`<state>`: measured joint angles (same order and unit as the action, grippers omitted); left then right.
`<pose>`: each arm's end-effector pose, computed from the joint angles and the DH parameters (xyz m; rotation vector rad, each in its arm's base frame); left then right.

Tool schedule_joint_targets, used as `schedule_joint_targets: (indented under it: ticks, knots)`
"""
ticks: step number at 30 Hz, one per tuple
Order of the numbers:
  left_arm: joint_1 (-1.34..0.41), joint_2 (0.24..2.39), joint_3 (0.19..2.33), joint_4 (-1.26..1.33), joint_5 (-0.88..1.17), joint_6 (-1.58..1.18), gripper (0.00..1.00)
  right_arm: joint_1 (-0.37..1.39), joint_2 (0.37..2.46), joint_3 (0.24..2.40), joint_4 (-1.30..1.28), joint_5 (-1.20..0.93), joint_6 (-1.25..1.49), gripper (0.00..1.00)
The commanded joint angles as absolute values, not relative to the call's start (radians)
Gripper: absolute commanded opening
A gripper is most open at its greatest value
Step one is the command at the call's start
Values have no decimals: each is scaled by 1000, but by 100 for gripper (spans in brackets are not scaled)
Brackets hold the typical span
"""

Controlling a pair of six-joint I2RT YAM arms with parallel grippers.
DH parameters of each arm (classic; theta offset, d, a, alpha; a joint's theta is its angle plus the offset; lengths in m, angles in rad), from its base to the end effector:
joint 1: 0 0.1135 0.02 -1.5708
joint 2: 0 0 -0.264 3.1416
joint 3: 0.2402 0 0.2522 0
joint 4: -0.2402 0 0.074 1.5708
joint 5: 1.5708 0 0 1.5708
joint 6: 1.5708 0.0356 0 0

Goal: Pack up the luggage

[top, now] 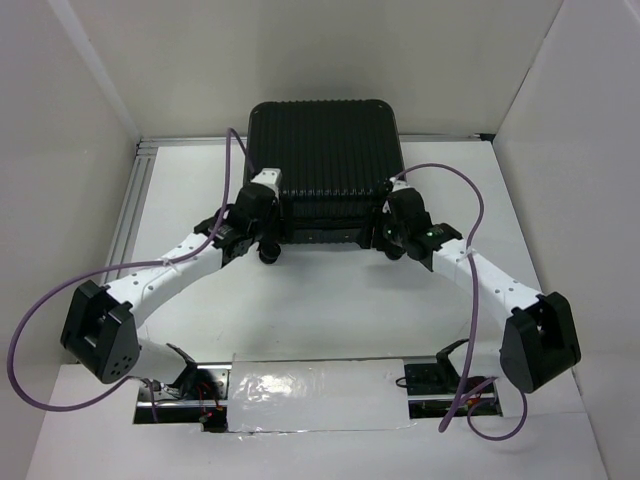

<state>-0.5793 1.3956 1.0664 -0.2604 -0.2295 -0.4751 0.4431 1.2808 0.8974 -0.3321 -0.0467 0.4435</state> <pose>0.2685 -0.1659 0.2906 -0.0203 2.1654 -0.3656 0.2494 0.1202 0.2586 -0.0244 2.3390 0.5066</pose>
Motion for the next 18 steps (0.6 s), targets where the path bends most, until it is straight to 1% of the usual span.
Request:
schedule_joint_targets:
  ticks: [1, 4, 6, 13, 18]
  knots:
    - [-568, 1423, 1089, -222, -261, -442, 80, 449, 1305, 953, -242, 15, 417, 63]
    - [-568, 1448, 1089, -248, -285, -442, 79, 440, 1318, 953, -253, 49, 417, 60]
    - [-568, 1459, 1089, -261, -285, -451, 79, 440, 1318, 953, -253, 66, 417, 60]
    - [-623, 1448, 1051, -318, -483, -523, 79, 440, 1318, 943, -262, 101, 399, 60]
    - [-641, 1472, 1051, -357, -577, -586, 79, 440, 1318, 934, -253, 92, 399, 60]
